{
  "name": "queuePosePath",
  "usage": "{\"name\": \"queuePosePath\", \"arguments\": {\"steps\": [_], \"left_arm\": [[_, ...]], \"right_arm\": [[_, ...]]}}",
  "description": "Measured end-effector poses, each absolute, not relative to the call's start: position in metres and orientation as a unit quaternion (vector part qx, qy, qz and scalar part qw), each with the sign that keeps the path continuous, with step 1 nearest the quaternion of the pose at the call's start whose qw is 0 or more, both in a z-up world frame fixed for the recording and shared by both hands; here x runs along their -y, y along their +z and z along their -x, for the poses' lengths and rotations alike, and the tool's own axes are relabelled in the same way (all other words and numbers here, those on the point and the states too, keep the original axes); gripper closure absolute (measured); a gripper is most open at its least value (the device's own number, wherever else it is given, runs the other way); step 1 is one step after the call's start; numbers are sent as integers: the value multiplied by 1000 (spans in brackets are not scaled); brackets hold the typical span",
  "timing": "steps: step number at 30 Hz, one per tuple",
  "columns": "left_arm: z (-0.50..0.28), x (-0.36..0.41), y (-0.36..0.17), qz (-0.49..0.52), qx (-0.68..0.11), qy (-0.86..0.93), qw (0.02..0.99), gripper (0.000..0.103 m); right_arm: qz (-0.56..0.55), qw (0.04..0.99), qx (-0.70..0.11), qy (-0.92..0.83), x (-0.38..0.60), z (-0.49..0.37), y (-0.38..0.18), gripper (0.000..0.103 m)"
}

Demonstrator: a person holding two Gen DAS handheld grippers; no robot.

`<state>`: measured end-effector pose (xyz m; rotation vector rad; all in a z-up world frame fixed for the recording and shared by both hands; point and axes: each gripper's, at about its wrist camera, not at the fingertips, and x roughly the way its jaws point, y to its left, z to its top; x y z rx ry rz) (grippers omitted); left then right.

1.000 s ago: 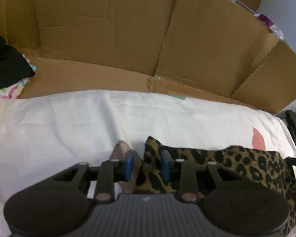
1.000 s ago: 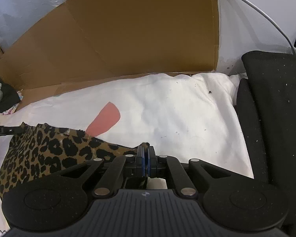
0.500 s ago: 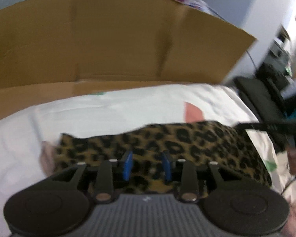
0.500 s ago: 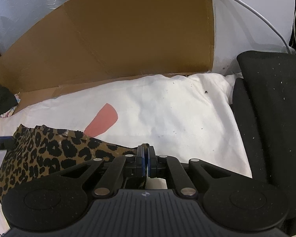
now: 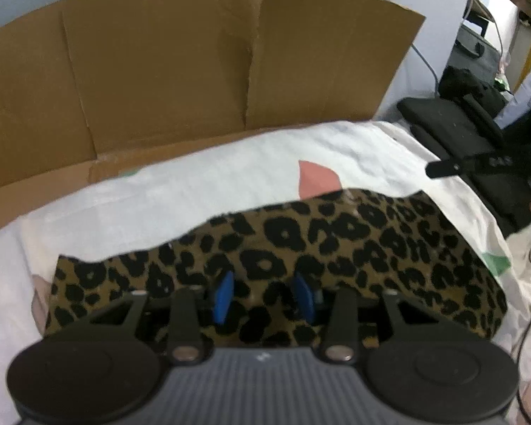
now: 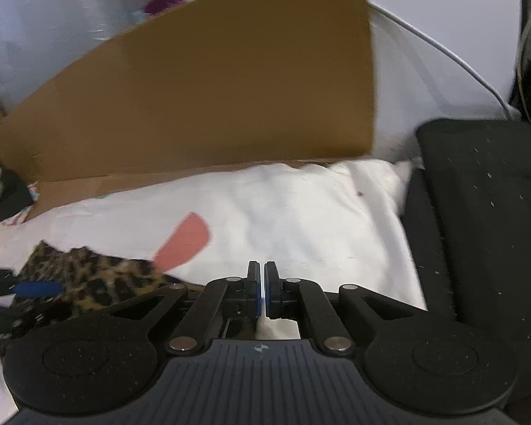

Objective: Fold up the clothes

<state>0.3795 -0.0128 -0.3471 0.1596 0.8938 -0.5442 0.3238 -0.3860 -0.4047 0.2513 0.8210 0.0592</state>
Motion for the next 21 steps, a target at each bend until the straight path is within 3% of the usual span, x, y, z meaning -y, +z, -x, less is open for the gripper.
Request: {"name": "queuePosePath", "arguments": {"steps": [9, 17, 20, 21], "left_arm": [[-391, 16, -351, -69, -420, -261, 866, 59], [-401, 21, -351, -60, -420, -259, 867, 60], [-405, 23, -350, -56, -420, -257, 869, 67], [-405, 24, -349, -57, -420, -254, 869, 75]], "right_arm": [[-75, 893, -427, 125, 312, -316, -400, 98], [-33, 897, -426, 110, 285, -328, -412, 94], [-25, 902, -419, 105, 282, -336, -415, 94], [-24, 903, -416, 104, 281, -338, -415, 94]]}}
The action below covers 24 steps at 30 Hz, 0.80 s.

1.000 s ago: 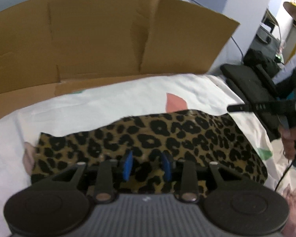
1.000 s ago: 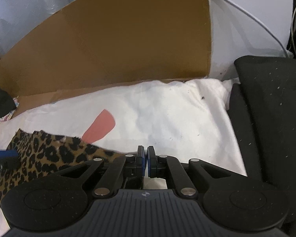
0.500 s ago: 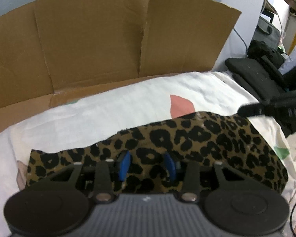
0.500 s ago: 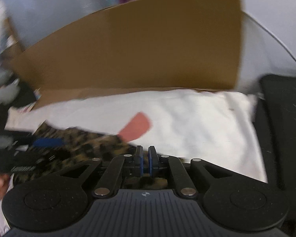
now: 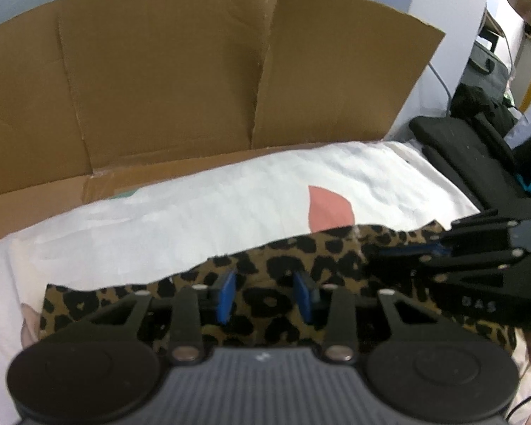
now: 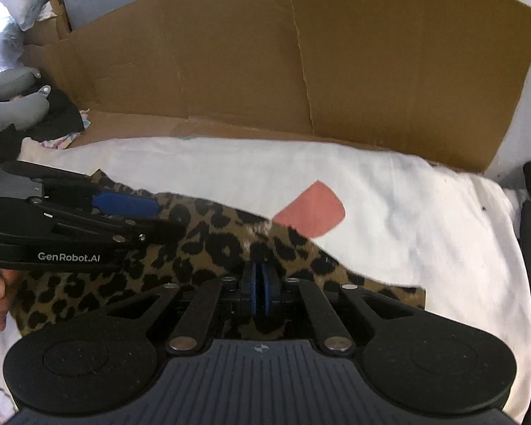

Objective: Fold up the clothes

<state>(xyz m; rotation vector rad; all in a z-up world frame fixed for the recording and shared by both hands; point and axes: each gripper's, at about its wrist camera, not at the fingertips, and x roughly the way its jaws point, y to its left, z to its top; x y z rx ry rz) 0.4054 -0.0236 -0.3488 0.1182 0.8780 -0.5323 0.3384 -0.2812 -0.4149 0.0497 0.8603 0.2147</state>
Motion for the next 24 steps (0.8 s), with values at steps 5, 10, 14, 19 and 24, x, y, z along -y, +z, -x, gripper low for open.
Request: {"name": "queuePosePath", "arguments": {"steps": [5, 10, 14, 19, 24], "left_arm": [[-404, 23, -339, -48, -408, -265, 873, 93], [-397, 34, -339, -84, -402, -297, 862, 93], [-400, 39, -351, -94, -413, -291, 858, 91], [-409, 34, -356, -69, -430, -288, 853, 90], [-408, 28, -356, -50, -435, -287, 852, 90]], "right_arm": [[-23, 903, -415, 109, 282, -348, -419, 93], [-27, 900, -420, 118, 285, -356, -423, 94], [-34, 897, -424, 121, 287, -361, -425, 93], [-55, 893, -427, 131, 289, -351, -414, 79], [-54, 891, -423, 156, 281, -328, -408, 60]]}}
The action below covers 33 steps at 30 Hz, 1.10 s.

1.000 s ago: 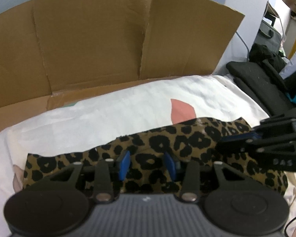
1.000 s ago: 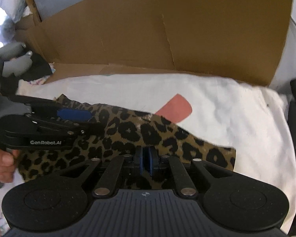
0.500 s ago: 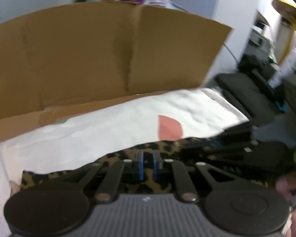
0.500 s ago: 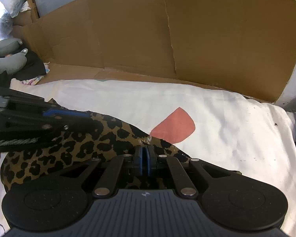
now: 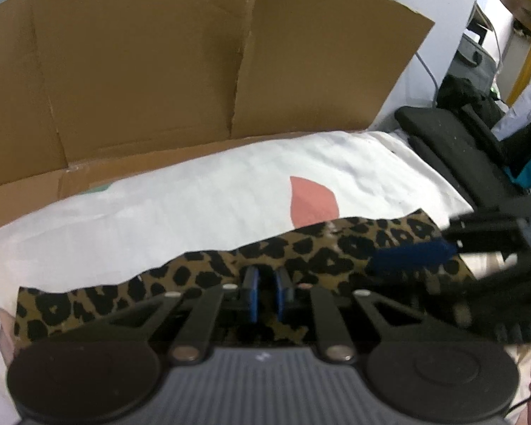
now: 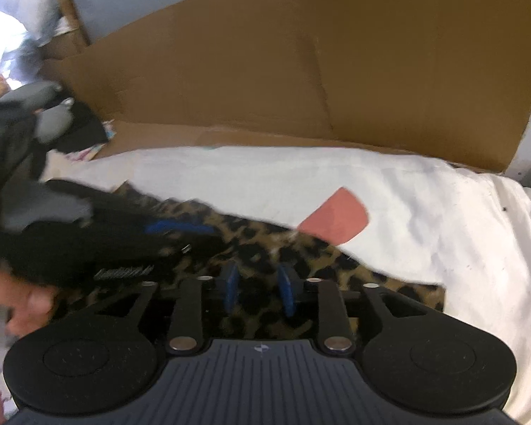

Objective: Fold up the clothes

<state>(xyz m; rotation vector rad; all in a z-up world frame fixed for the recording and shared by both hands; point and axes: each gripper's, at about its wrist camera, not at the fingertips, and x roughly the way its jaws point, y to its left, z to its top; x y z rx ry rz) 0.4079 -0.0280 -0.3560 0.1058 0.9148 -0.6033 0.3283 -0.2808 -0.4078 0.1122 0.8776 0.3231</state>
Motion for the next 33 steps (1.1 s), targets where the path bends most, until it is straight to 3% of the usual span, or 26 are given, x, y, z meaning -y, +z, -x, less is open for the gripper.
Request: {"name": "queuePosePath", "arguments": {"steps": [3, 6, 18, 22, 33], "left_arm": [[-406, 28, -349, -46, -432, -284, 855, 92], [-388, 27, -330, -46, -380, -293, 876, 91], [-393, 39, -350, -98, -419, -323, 843, 92], [-392, 38, -352, -94, -423, -319, 843, 93], [-398, 35, -354, -88, -432, -320, 839, 95]], "right_arm": [[-37, 885, -435, 162, 272, -319, -416, 55], [-28, 885, -436, 163, 273, -314, -421, 50], [-7, 875, -457, 161, 271, -296, -415, 48], [3, 873, -465, 148, 278, -278, -416, 38], [33, 869, -477, 129, 304, -245, -423, 38]]}}
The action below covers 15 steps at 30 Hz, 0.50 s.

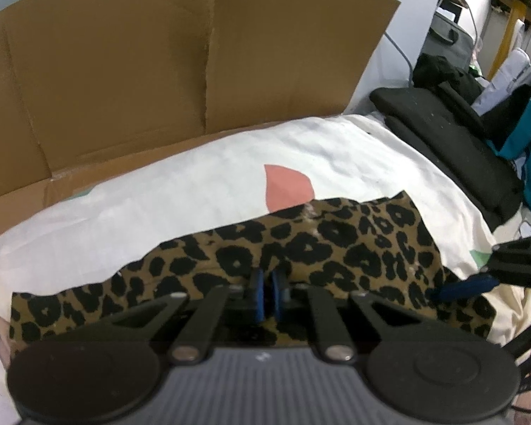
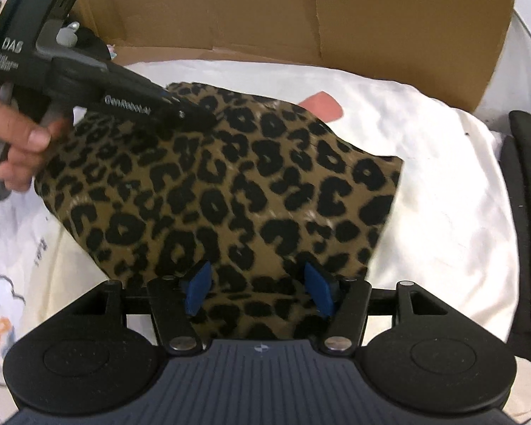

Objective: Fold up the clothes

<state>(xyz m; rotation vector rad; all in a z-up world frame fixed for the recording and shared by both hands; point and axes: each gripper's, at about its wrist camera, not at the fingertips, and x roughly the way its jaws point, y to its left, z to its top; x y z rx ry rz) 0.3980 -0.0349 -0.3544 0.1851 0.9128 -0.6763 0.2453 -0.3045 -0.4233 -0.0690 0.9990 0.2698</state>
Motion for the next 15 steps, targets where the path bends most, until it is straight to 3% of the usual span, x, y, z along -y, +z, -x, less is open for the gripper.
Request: {"name": "queuePosePath", "arguments": {"steps": [12, 15], "left_arm": [[-398, 37, -355, -89, -433, -318, 839, 96], [-398, 37, -355, -87, -433, -318, 839, 96]], "right_arm": [[7, 883, -463, 79, 341, -238, -401, 42], [-2, 885, -455, 101, 333, -230, -391, 50]]}}
